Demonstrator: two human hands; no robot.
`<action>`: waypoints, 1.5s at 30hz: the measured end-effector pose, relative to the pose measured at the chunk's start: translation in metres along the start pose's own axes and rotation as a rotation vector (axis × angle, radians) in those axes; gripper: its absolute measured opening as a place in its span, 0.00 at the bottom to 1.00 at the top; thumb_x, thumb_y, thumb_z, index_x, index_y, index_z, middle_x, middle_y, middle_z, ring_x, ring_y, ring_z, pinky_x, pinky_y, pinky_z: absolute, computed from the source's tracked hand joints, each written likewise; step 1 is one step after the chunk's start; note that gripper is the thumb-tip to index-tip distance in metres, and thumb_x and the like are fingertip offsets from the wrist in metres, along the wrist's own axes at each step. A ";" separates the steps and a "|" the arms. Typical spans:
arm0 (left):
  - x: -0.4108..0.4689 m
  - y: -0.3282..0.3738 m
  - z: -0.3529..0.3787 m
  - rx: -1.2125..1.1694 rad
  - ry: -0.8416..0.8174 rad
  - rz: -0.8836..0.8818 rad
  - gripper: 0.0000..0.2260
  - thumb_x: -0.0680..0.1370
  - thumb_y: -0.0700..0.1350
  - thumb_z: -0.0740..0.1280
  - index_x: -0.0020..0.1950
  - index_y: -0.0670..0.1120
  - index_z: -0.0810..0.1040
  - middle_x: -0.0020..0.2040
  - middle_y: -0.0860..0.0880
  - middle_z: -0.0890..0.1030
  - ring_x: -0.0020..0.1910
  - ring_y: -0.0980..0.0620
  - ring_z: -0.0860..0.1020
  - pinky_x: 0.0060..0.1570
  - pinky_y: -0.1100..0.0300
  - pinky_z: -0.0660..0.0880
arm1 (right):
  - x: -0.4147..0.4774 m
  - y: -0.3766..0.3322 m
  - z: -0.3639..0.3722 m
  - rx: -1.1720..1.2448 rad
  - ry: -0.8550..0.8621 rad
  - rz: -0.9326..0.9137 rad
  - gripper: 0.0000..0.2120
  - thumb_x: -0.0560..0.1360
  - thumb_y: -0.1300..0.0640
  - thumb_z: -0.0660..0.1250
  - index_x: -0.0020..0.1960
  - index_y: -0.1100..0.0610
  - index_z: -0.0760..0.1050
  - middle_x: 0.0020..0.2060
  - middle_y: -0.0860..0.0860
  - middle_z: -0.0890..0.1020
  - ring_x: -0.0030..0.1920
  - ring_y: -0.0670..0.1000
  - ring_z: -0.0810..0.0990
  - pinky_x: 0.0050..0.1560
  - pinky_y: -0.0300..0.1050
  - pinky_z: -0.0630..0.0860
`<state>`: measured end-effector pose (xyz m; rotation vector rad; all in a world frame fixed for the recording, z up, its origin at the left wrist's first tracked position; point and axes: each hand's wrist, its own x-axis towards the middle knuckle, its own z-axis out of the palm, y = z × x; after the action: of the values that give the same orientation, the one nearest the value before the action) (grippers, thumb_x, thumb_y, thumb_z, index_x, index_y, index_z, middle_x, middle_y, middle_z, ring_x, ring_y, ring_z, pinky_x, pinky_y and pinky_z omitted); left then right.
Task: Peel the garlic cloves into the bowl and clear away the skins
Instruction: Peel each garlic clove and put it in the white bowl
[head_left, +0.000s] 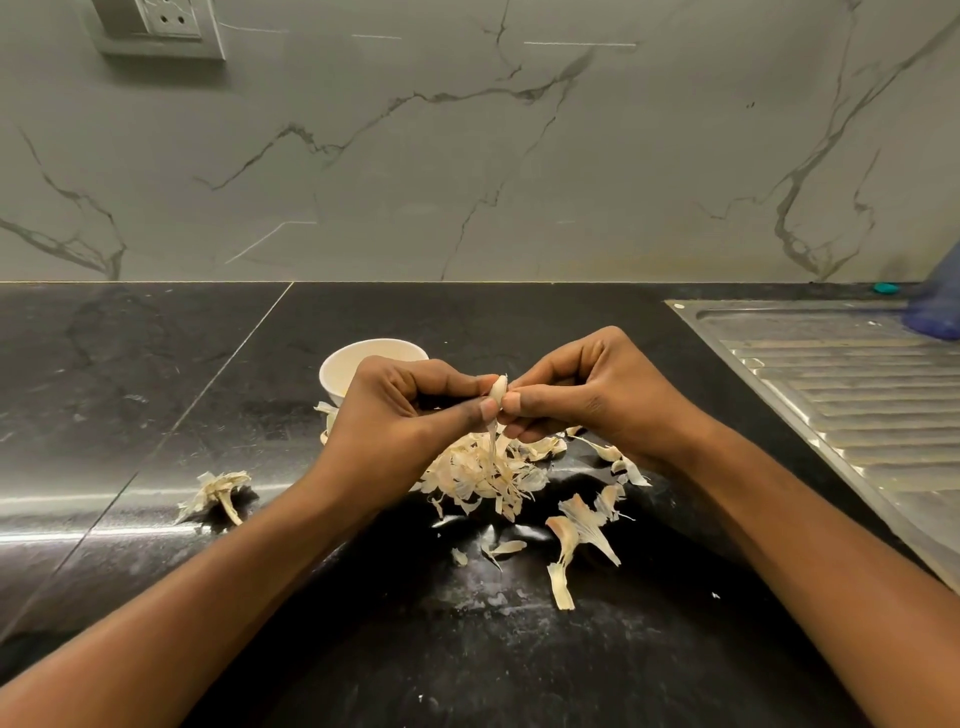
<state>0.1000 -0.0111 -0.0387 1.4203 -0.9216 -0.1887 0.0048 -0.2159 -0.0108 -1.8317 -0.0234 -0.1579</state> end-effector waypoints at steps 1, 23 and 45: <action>0.000 0.000 0.000 0.003 -0.002 0.004 0.10 0.73 0.37 0.76 0.54 0.39 0.87 0.49 0.45 0.89 0.49 0.45 0.88 0.51 0.57 0.84 | 0.000 0.000 0.000 0.000 0.000 0.003 0.10 0.75 0.62 0.76 0.53 0.68 0.85 0.46 0.62 0.89 0.47 0.61 0.89 0.47 0.46 0.87; 0.001 -0.001 -0.001 0.012 -0.023 0.044 0.11 0.73 0.38 0.77 0.55 0.39 0.87 0.47 0.43 0.89 0.47 0.42 0.88 0.51 0.52 0.85 | -0.002 -0.003 -0.001 0.006 -0.013 0.014 0.09 0.76 0.66 0.75 0.53 0.71 0.84 0.45 0.63 0.88 0.45 0.59 0.89 0.46 0.44 0.86; 0.002 0.001 -0.002 -0.024 -0.052 0.031 0.11 0.73 0.38 0.76 0.56 0.39 0.87 0.50 0.43 0.89 0.49 0.41 0.88 0.52 0.51 0.85 | -0.003 -0.006 -0.004 0.044 -0.052 0.022 0.08 0.75 0.65 0.75 0.52 0.68 0.85 0.46 0.64 0.88 0.44 0.58 0.89 0.44 0.43 0.86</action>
<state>0.1021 -0.0109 -0.0370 1.3834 -0.9801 -0.2136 0.0005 -0.2184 -0.0043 -1.7909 -0.0425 -0.0938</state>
